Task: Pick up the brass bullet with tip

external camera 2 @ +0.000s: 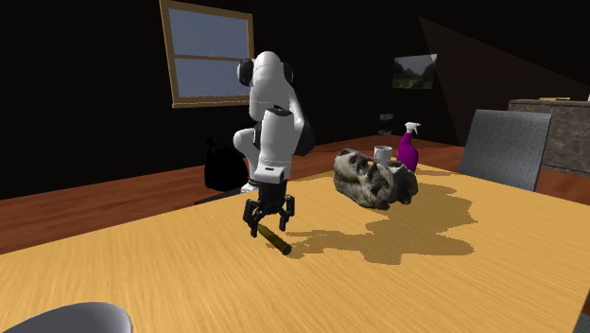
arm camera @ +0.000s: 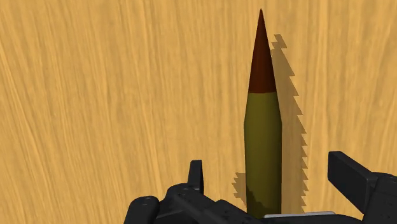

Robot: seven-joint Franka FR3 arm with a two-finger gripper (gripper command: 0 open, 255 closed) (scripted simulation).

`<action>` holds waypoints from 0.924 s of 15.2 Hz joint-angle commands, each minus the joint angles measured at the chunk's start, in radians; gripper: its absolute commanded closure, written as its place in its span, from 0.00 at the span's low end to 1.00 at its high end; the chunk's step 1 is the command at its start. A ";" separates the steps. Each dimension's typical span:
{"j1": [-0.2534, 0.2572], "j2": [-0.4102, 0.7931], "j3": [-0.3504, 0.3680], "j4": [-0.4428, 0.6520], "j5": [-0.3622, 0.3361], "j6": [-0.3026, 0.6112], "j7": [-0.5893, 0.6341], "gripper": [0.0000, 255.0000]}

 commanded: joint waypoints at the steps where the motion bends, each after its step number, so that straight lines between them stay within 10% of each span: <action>1: -0.001 0.004 0.000 -0.002 0.002 0.006 -0.001 0.00; 2: -0.001 0.004 0.001 -0.002 0.002 0.006 -0.001 1.00; 14: 0.003 -0.020 -0.003 0.012 -0.008 -0.030 0.003 1.00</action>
